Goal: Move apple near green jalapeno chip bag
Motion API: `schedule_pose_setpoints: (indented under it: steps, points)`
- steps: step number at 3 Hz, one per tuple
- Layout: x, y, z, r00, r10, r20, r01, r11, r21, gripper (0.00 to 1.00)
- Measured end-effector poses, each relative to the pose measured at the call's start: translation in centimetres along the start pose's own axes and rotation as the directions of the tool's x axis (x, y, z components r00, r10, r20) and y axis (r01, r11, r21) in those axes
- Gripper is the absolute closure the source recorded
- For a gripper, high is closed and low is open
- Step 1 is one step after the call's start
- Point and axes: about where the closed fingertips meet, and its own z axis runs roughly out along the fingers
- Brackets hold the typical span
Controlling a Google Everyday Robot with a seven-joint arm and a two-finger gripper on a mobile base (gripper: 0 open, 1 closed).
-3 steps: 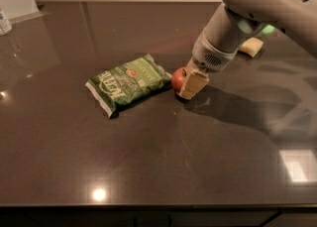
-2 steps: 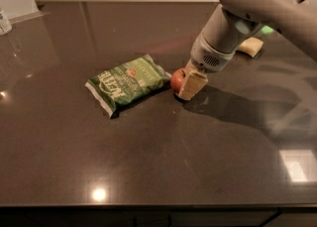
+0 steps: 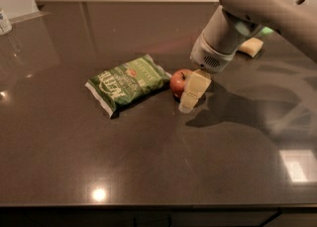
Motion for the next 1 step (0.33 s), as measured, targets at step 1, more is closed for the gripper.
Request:
schedule_pose_setpoints:
  steps: [1]
  points:
    - [0.0,0.0,0.0,1.0,0.0,0.0,0.0,1.0,0.0,0.0]
